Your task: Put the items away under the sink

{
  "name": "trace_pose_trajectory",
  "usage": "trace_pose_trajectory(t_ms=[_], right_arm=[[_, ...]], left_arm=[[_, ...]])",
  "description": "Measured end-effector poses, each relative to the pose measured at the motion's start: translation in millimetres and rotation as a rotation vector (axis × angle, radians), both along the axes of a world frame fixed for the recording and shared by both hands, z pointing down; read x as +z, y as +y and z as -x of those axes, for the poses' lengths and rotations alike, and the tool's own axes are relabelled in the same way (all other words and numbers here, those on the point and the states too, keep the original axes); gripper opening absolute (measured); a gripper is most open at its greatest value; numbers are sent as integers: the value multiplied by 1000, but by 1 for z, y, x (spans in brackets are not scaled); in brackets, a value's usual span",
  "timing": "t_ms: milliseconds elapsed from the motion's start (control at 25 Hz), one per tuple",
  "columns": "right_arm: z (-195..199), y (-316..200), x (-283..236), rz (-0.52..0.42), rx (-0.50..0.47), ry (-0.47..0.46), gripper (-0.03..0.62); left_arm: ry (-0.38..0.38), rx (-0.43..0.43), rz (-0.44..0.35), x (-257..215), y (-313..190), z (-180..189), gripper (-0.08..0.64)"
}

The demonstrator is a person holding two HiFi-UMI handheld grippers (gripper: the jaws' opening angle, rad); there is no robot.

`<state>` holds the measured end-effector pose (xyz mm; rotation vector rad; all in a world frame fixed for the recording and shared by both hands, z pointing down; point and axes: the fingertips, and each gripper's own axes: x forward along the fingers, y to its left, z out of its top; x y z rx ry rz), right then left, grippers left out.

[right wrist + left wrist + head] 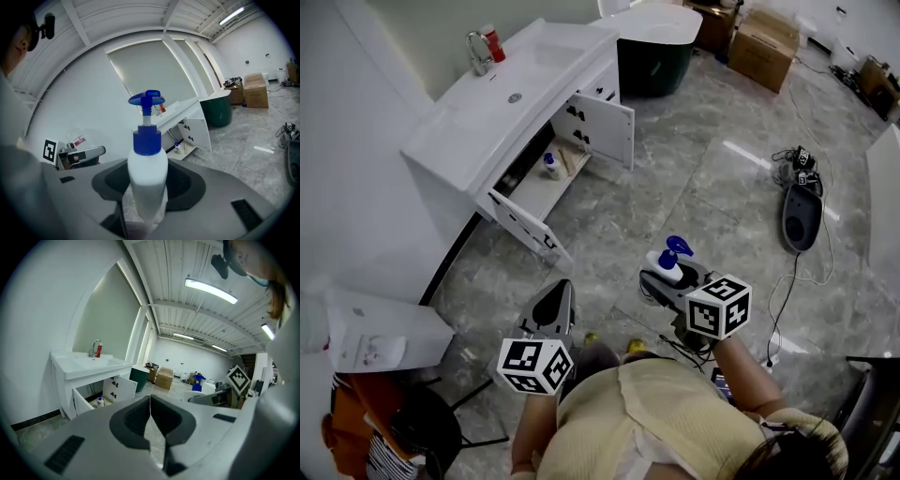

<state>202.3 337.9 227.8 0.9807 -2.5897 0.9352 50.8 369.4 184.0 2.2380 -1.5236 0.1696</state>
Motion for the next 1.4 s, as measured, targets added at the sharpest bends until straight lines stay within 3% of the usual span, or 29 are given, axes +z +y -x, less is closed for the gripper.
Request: trace_pose_trajectory(t_ms=[200, 520, 880, 1400], right_arm=[[13, -12, -1, -9, -33, -10, 216], [31, -38, 5, -5, -48, 4, 216], [51, -101, 6, 20, -20, 7, 216], [111, -177, 15, 47, -38, 44, 216]], left_arm=[[58, -49, 13, 2, -8, 15, 38], [85, -55, 29, 18, -49, 28, 38], [64, -25, 19, 14, -118, 46, 38], [140, -44, 103, 38, -191, 100, 38]])
